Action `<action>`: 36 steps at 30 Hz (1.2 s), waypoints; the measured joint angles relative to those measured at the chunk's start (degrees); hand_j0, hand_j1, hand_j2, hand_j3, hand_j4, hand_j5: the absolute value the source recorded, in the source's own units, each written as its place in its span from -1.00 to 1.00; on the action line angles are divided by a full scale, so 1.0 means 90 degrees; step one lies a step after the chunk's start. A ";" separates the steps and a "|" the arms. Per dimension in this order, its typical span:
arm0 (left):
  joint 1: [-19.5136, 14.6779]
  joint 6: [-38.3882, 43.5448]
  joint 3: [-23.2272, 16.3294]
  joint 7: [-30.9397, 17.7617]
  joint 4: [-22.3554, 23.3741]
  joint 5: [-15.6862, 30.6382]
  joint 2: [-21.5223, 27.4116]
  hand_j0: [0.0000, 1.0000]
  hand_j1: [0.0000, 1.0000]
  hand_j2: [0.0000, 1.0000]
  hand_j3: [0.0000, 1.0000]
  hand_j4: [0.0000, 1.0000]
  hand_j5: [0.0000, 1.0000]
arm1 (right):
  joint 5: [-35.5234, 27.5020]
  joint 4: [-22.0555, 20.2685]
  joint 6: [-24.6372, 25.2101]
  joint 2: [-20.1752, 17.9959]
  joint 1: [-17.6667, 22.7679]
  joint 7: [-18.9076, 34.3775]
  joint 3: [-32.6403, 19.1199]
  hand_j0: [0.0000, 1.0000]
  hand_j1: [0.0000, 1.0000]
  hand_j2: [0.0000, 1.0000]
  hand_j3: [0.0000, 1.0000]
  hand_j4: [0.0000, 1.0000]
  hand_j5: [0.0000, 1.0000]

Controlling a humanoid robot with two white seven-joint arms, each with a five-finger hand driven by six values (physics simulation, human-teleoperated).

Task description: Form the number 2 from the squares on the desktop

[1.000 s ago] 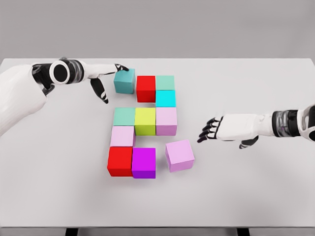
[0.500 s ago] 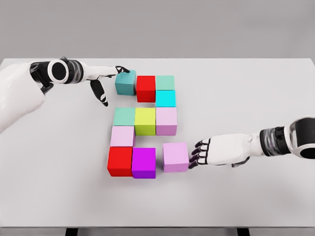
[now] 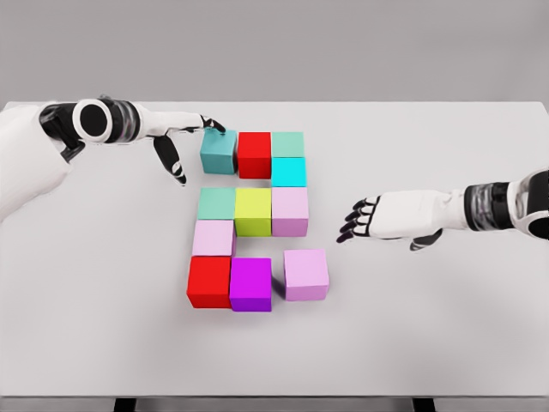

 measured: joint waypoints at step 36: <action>-0.0049 -0.0151 -0.0398 -0.0002 0.0018 -0.0014 0.0452 1.00 1.00 1.00 1.00 1.00 1.00 | -0.0222 -0.0557 0.0000 0.0044 -0.0107 0.0000 0.0282 1.00 1.00 1.00 1.00 1.00 1.00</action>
